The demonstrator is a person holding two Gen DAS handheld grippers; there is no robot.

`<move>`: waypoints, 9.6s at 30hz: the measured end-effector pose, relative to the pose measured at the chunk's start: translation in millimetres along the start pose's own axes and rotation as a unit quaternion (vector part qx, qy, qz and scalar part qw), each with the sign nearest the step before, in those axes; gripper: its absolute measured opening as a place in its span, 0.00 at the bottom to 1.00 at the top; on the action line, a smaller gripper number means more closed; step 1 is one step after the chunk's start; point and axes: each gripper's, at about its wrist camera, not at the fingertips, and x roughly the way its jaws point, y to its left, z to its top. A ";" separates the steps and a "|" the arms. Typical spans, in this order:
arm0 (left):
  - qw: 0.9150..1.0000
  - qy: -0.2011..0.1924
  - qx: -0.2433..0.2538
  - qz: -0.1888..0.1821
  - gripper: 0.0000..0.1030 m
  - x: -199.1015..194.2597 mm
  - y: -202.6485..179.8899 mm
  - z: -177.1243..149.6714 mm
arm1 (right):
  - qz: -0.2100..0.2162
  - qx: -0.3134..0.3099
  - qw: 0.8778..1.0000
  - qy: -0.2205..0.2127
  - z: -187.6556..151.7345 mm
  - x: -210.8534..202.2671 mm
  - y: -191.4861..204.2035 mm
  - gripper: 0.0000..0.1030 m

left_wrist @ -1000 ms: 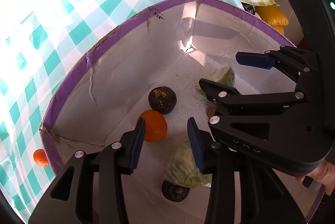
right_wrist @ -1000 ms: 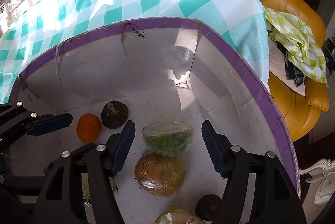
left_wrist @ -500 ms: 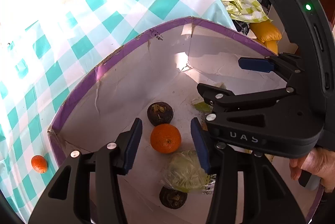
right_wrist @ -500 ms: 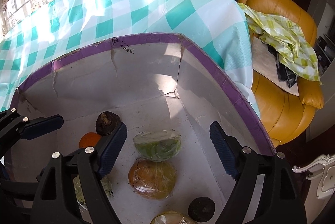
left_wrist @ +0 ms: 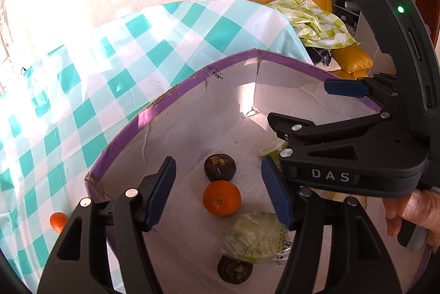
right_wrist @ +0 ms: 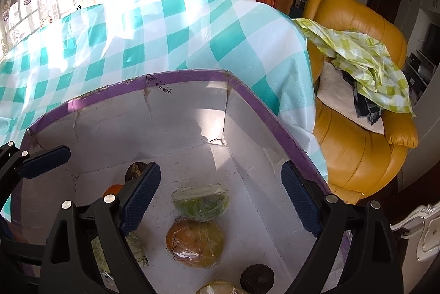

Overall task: Organize fruits
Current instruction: 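Withdraw both open tools from the box back over the table, then close the left tool on an orange while right tool grasps another orange, then lift and carry both oranges into the purple box with both tools, then open the left tool to drop its orange while right tool releases its orange, then raise both open tools up out of the box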

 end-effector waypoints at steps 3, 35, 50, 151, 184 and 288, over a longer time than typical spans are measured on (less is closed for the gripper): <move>1.000 -0.018 -0.002 0.002 0.70 -4.5 1.2 -0.6 | 0.004 0.006 1.000 -0.020 2.3 -8.6 -2.1 0.84; 0.969 -0.193 -0.098 0.120 0.88 -77.3 59.0 -15.5 | -0.003 0.012 0.950 -0.311 -6.9 -168.6 32.7 0.85; 0.952 -0.169 -0.200 0.160 0.88 -73.4 151.7 -54.6 | 0.081 -0.039 0.941 -0.327 -44.0 -222.8 98.8 0.85; 0.975 -0.074 -0.024 0.209 0.33 -233.9 -15.4 -197.6 | 0.193 -0.059 0.971 -0.127 -167.3 -207.7 112.7 0.43; 0.989 -0.060 0.088 0.103 0.33 -111.1 -60.4 -62.9 | 0.065 -0.040 0.994 -0.081 -73.8 -127.9 -14.5 0.43; 0.999 0.019 0.026 0.025 0.98 -96.3 -120.9 -76.1 | -0.008 0.029 0.996 -0.090 -97.7 -174.3 -77.3 0.84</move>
